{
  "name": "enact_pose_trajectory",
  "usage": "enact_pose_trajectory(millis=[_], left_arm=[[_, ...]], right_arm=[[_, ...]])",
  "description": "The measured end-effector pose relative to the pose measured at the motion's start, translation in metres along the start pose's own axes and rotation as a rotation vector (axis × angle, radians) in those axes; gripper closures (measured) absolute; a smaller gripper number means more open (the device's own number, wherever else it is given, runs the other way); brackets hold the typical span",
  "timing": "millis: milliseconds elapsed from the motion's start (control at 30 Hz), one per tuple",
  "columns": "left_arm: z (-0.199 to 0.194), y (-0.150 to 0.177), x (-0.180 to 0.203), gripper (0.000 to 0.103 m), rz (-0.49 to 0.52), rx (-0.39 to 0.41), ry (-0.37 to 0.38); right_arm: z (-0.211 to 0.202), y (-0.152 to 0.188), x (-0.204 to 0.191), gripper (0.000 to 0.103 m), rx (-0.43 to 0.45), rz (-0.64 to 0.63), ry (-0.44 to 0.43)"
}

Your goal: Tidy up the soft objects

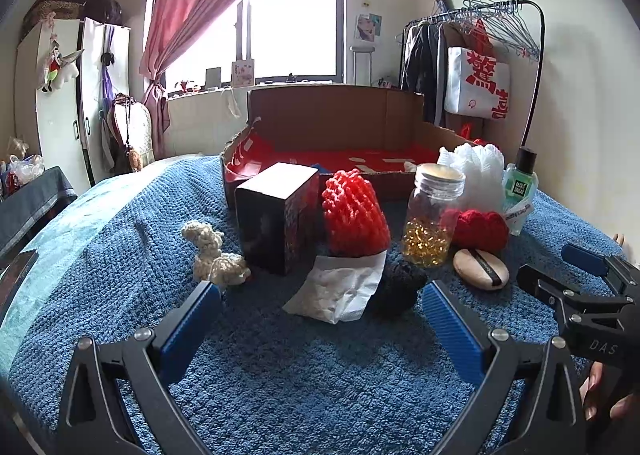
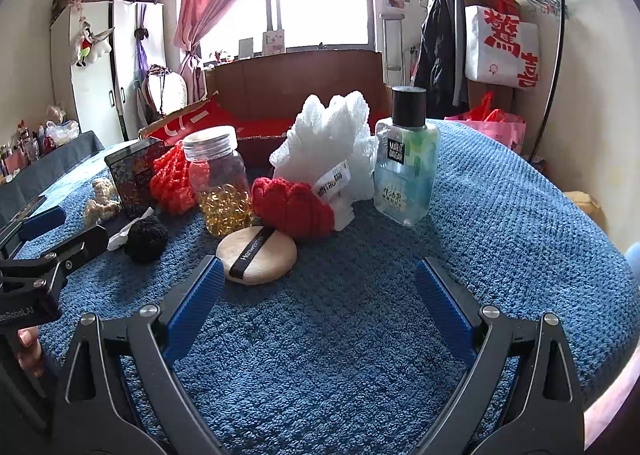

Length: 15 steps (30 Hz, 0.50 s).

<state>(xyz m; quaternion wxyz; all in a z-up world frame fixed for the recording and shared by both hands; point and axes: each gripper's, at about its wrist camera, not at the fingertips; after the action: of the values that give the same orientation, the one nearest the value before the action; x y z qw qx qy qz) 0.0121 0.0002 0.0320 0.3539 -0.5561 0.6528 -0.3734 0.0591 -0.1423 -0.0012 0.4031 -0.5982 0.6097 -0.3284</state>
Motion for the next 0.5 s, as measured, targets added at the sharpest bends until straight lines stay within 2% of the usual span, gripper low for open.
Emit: enact_pose_trajectory(millis=[267,500], left_arm=[[0.003,-0.005,-0.008,0.000,-0.013,-0.034,-0.005],[0.007,-0.016,-0.027,0.000,-0.034,-0.071,-0.029]], right_arm=[[0.006,-0.004,0.000,0.005,-0.026,0.002,-0.023],[0.020,-0.019,0.004,0.005,-0.099,0.024,-0.075]])
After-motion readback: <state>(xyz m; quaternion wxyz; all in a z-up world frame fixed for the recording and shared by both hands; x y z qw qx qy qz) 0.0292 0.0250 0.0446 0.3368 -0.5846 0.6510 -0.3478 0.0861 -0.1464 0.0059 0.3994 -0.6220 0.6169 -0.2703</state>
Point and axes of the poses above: each gripper's, at about its wrist camera, not at the fingertips, and z roughly the way its jaws point, x to its right, y to its underside, and after that the axes turned 3 degrees about z, right-handed
